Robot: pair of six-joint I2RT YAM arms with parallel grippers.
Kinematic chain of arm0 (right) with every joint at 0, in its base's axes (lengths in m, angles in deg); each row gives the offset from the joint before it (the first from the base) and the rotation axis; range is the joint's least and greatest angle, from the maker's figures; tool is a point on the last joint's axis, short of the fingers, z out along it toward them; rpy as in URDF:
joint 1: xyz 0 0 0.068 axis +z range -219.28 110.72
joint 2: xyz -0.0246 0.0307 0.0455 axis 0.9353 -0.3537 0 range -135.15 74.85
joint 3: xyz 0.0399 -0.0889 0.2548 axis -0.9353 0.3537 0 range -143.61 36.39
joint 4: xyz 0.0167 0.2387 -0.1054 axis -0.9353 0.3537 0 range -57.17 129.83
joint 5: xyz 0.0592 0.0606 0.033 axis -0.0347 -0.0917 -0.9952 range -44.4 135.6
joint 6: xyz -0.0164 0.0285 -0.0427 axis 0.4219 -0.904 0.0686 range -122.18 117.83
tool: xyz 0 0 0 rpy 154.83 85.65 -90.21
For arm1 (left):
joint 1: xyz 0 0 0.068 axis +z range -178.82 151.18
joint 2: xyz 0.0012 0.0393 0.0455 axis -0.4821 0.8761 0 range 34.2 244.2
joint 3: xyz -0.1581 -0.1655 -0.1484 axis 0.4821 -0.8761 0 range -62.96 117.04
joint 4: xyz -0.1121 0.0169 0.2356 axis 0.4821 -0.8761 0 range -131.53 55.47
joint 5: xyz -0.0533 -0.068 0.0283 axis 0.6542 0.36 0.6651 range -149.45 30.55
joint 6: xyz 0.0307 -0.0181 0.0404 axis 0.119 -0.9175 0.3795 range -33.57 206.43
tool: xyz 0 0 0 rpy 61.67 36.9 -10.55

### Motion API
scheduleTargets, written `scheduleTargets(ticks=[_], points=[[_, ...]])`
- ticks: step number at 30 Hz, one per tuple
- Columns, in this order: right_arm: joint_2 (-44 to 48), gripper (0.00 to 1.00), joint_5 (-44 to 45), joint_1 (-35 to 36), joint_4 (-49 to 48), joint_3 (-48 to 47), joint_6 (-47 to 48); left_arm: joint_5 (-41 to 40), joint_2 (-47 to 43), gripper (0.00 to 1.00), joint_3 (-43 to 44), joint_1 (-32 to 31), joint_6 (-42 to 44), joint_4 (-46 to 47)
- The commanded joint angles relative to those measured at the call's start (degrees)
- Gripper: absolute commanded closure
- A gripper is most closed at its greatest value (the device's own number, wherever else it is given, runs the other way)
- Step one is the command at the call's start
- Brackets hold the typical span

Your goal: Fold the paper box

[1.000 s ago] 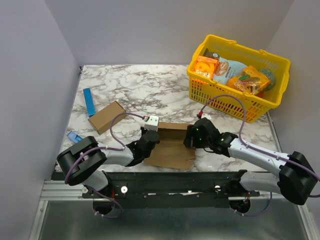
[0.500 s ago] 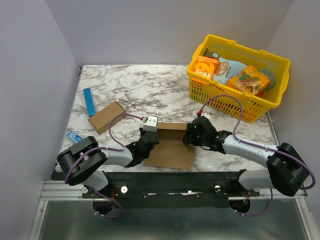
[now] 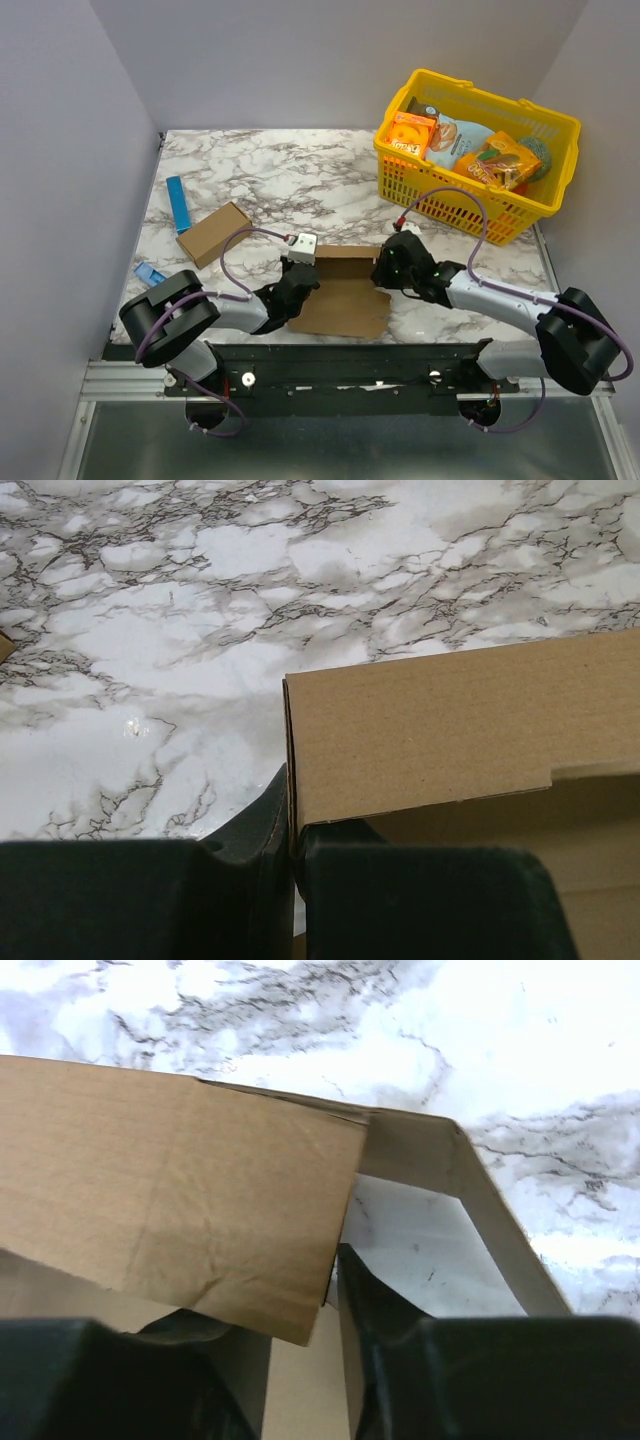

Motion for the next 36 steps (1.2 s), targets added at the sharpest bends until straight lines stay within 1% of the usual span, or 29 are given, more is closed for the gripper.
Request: scheduleTargets(ticks=[1, 3, 6, 10, 13, 16, 17, 18, 20, 22, 23, 25, 27, 28, 30, 31, 32, 33, 34, 36], points=[[0.73, 0.66, -0.16, 0.16, -4.66, -0.13, 2.35, -1.24, 1.59, 1.00, 1.61, -1.35, -0.41, 2.34], [-0.59, 0.67, -0.94, 0.25, -5.45, -0.66, 2.79, -1.24, 1.85, 1.00, 1.87, -1.62, -0.41, 2.52], [-3.85, 0.70, -1.65, 1.48, -5.99, -1.97, 3.14, -1.15, 2.29, 1.00, 2.40, -2.41, -0.41, 2.34], [-6.49, 0.70, -0.42, 3.76, -5.11, -3.82, 3.40, -1.24, 2.82, 1.00, 2.75, -2.94, -1.02, 1.82], [-5.44, 0.67, 1.16, 4.12, -2.57, -4.61, 4.10, -2.03, 3.26, 1.00, 3.01, -2.50, -1.29, 0.41], [-1.31, 0.56, 1.08, 4.12, 1.38, -5.22, 6.38, -0.71, 3.26, 1.00, 3.54, -0.57, -1.37, -2.22], [0.00, 0.46, 0.55, 4.20, 2.96, -5.75, 7.09, -0.36, 3.00, 1.00, 3.71, -0.13, -1.46, -3.27], [1.06, 0.43, -1.80, 4.21, 4.46, -6.19, 8.14, 0.16, 2.13, 1.00, 3.80, 0.22, -1.11, -3.72], [5.18, 0.40, -4.71, 4.21, 8.24, -6.89, 10.69, 0.25, 1.15, 1.00, 4.15, 1.54, 0.38, -4.94], [10.09, 0.33, -8.22, 4.21, 10.70, -6.90, 12.19, 0.87, -0.25, 1.00, 4.16, 2.94, 1.87, -5.30], [11.60, 0.19, -8.33, 4.12, 11.76, -7.59, 12.19, 1.22, -0.69, 1.00, 4.07, 3.56, 2.23, -5.22], [14.15, 0.12, -7.46, 2.55, 16.22, -9.61, 12.63, 2.71, -2.10, 1.00, 3.63, 4.53, 2.93, -4.95], [15.04, 0.11, -8.67, -0.43, 19.14, -14.25, 13.59, 3.24, -3.67, 1.00, 2.40, 5.23, 4.25, -3.37], [14.96, 0.11, -9.64, -3.58, 20.98, -15.76, 14.03, 3.68, -4.12, 1.00, 2.14, 5.41, 4.51, -3.02], [13.82, 0.13, -11.93, -6.59, 21.17, -18.22, 14.91, 4.21, -5.43, 1.00, 1.26, 5.76, 4.60, -2.76], [13.12, 0.15, -12.11, -9.39, 20.91, -18.50, 15.18, 4.47, -5.79, 1.00, 0.91, 5.94, 4.52, -2.58], [12.41, 0.20, -12.20, -10.90, 20.39, -18.59, 15.27, 4.74, -6.14, 1.00, 0.21, 5.94, 4.43, -2.06], [10.75, 0.23, -12.55, -12.56, 19.51, -18.33, 15.36, 4.83, -6.75, 1.00, -0.06, 6.11, 4.08, -1.96], [10.04, 0.25, -13.51, -15.63, 17.07, -17.11, 15.10, 4.74, -6.93, 1.00, -0.32, 6.20, 3.99, -1.79], [8.55, 0.34, -15.26, -18.19, 12.33, -15.52, 14.83, 4.82, -7.72, 1.00, -1.20, 6.29, 3.64, -1.09]])
